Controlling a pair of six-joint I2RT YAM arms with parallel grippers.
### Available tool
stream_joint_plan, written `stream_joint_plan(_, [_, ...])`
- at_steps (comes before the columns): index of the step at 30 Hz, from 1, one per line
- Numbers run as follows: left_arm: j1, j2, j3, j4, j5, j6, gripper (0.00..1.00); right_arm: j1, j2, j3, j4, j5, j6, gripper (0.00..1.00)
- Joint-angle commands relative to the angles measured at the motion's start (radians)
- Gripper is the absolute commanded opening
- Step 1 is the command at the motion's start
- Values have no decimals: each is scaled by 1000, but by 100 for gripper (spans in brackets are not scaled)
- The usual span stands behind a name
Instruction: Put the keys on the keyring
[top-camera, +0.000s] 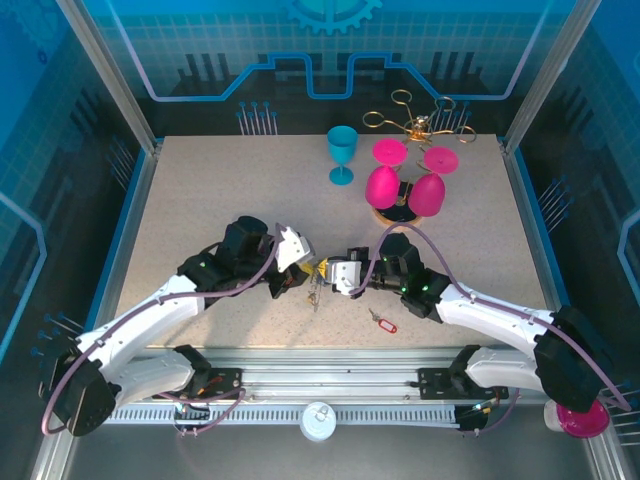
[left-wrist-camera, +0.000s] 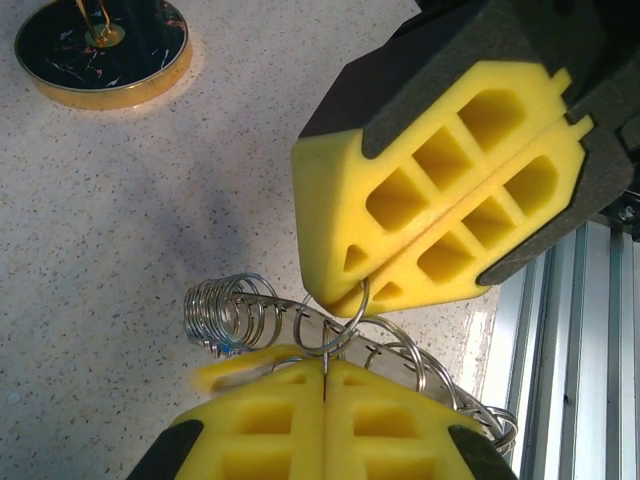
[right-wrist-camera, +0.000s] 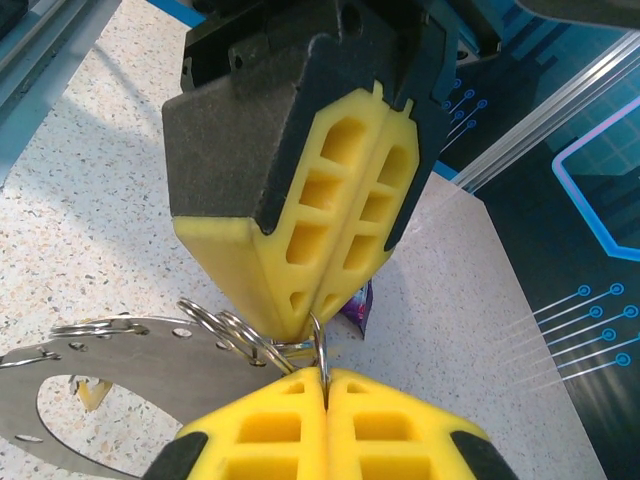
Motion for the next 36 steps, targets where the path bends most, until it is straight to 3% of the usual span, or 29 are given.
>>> stream_joint_plan(1, [7,-22,-12,20,40,20,0,17,-18,1,44,-12,8,0])
stream_joint_plan(14, [27,2,-11,27,2,-23,0,18,-45,-11,43,-48,7,0])
stream_joint_plan(26, [42,43,1,23,50,-39,0,17,-62,-24,46,-83,10,0])
stream_joint_plan(32, [42,27,-4,14,54,-35,29,5,-54,-36,89,-98,44,0])
stream_joint_plan(36, [44,-10,-10,-8,39,5,40,-17,-52,-49,116,-123,72,0])
